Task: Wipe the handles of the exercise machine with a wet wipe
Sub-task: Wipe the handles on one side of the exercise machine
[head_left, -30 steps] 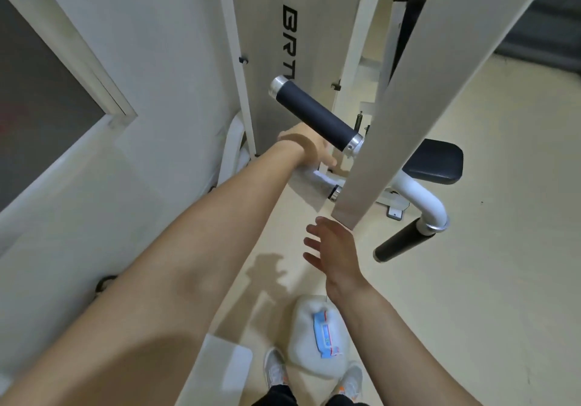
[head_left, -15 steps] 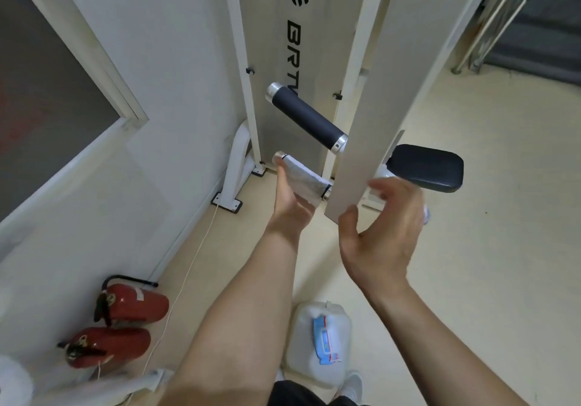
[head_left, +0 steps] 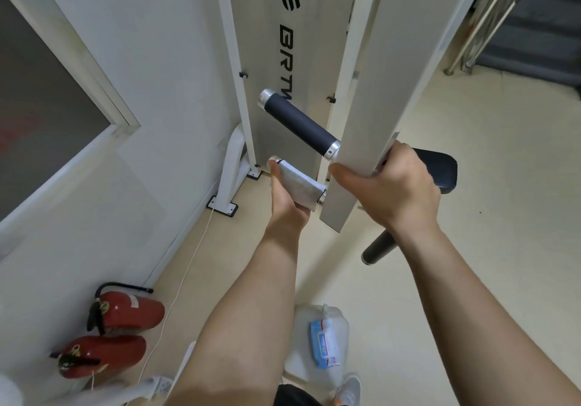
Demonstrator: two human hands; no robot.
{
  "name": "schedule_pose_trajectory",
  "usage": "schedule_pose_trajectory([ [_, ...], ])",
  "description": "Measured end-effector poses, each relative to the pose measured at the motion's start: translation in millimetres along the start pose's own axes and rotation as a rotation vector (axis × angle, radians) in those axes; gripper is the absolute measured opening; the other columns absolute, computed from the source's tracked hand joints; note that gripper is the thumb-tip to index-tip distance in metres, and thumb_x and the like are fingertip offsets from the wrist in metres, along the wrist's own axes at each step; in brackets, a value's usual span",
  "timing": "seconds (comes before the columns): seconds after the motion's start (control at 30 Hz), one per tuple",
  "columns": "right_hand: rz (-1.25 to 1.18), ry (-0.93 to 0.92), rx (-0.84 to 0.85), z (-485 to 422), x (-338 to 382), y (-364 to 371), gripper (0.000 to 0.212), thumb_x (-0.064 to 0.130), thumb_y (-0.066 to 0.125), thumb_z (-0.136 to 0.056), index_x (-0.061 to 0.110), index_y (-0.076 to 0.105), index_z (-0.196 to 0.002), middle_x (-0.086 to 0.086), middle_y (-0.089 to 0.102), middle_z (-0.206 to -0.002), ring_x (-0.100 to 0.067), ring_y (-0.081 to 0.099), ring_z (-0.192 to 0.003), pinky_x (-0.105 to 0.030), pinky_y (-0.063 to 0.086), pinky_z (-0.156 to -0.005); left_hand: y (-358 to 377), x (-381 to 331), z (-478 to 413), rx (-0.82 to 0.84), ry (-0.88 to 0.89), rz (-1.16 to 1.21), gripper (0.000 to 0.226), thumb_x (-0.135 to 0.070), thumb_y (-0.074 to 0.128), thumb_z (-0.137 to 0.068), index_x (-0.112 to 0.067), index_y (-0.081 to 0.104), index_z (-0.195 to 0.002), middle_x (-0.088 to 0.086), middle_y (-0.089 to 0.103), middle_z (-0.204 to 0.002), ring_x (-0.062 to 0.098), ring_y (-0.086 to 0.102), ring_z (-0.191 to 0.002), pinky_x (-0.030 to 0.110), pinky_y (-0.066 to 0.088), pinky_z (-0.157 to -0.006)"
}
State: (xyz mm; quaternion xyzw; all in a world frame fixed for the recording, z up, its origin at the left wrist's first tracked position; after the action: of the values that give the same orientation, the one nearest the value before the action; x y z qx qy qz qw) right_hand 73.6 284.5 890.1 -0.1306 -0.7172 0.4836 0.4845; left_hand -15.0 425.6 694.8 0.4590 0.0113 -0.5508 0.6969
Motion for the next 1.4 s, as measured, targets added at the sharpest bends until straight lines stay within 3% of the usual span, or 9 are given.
schedule_pose_trajectory([
  [0.1, -0.047, 0.024, 0.095, -4.6, -3.0, 5.4, 0.070, 0.083, 0.059, -0.050, 0.038, 0.058, -0.104, 0.016, 0.068, -0.094, -0.017, 0.067, -0.087, -0.036, 0.055, -0.073, 9.2, -1.2, 5.6, 0.044, 0.000, 0.155, 0.079, -0.074, 0.065, -0.081, -0.033, 0.041, -0.144, 0.002, 0.052, -0.123, 0.016, 0.062, -0.106, 0.034, 0.058, -0.080],
  [0.23, -0.001, 0.033, 0.090, -2.0, -6.0, 7.5, 0.067, 0.084, 0.054, -0.056, 0.039, 0.057, -0.105, 0.015, 0.069, -0.092, -0.020, 0.067, -0.089, -0.038, 0.054, -0.077, 29.5, 0.6, 9.7, 0.165, -0.052, 0.147, 0.081, -0.065, 0.076, -0.074, -0.020, 0.047, -0.135, 0.008, 0.056, -0.141, 0.029, 0.050, -0.140, 0.054, 0.040, -0.116],
  [0.3, 0.010, 0.032, 0.082, -0.8, -5.4, 6.8, 0.066, 0.084, 0.053, -0.057, 0.038, 0.056, -0.105, 0.014, 0.069, -0.090, -0.022, 0.066, -0.089, -0.037, 0.054, -0.077, 28.2, 0.2, 8.2, 0.156, -0.026, 0.109, 0.060, -0.055, 0.078, -0.077, -0.015, 0.061, -0.119, 0.007, 0.069, -0.125, 0.027, 0.061, -0.127, 0.050, 0.039, -0.117],
  [0.37, 0.018, 0.027, 0.075, -0.5, -5.1, 5.4, 0.066, 0.084, 0.053, -0.058, 0.038, 0.055, -0.105, 0.013, 0.069, -0.090, -0.023, 0.065, -0.089, -0.037, 0.053, -0.076, 22.7, 3.9, 1.5, 0.106, -0.056, 0.135, 0.028, -0.042, 0.073, -0.088, -0.019, 0.063, -0.077, -0.003, 0.070, -0.071, 0.011, 0.067, -0.073, 0.030, 0.057, -0.084],
  [0.47, 0.041, 0.005, 0.069, 0.6, -4.6, 3.7, 0.062, 0.082, 0.055, -0.063, 0.036, 0.055, -0.105, 0.011, 0.068, -0.091, -0.025, 0.063, -0.089, -0.035, 0.049, -0.071, 22.4, -6.7, -2.7, 0.055, -0.069, 0.154, 0.054, -0.038, 0.069, -0.093, -0.026, 0.038, -0.050, -0.010, 0.042, -0.044, 0.004, 0.041, -0.040, 0.018, 0.042, -0.053],
  [0.67, 0.078, -0.024, 0.043, 4.0, -2.0, 7.3, 0.055, 0.081, 0.054, -0.069, 0.036, 0.048, -0.100, 0.010, 0.066, -0.086, -0.025, 0.059, -0.082, -0.033, 0.041, -0.067, 6.4, -53.9, -18.6, -0.203, -0.055, 0.032, 0.056, -0.053, 0.071, -0.082, -0.024, 0.031, -0.054, -0.007, 0.031, -0.049, 0.013, 0.033, -0.042, 0.022, 0.045, -0.057],
  [0.97, 0.115, -0.033, 0.023, 4.1, -8.9, -1.8, 0.059, 0.084, 0.052, -0.067, 0.033, 0.047, -0.098, 0.008, 0.065, -0.080, -0.027, 0.062, -0.080, -0.032, 0.037, -0.065, 30.4, 7.2, 16.9, 0.118, -0.067, 0.157, 0.059, -0.049, 0.060, -0.097, -0.022, 0.031, -0.053, -0.007, 0.034, -0.041, 0.010, 0.038, -0.036, 0.017, 0.045, -0.048],
  [1.17, 0.155, -0.073, -0.015, 6.1, -4.0, 5.6, 0.067, 0.086, 0.047, -0.070, 0.028, 0.050, -0.104, 0.002, 0.069, -0.087, -0.031, 0.065, -0.085, -0.035, 0.041, -0.066, 6.8, -45.1, -3.4, -0.334, -0.068, -0.093, 0.046, -0.051, 0.072, -0.084, -0.020, 0.042, -0.067, -0.002, 0.044, -0.060, 0.017, 0.044, -0.055, 0.030, 0.048, -0.078],
  [1.4, 0.130, -0.080, -0.030, 8.6, -2.9, 5.1, 0.070, 0.087, 0.047, -0.069, 0.026, 0.050, -0.104, 0.001, 0.070, -0.092, -0.032, 0.066, -0.090, -0.035, 0.041, -0.067, 21.2, 5.5, 3.8, -0.066, -0.108, 0.017, 0.047, -0.029, 0.067, -0.095, -0.025, 0.035, -0.060, -0.010, 0.028, -0.048, 0.009, 0.030, -0.039, 0.020, 0.035, -0.046],
])
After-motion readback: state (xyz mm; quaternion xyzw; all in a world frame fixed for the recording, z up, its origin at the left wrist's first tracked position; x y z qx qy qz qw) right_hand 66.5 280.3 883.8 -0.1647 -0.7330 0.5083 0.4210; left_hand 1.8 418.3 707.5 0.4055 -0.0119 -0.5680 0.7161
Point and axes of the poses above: each hand's wrist, its own z-axis away from the middle knuckle, its own y-axis out of the palm, x = y × z, the point moved 7 cm from there along -z, towards the middle knuckle
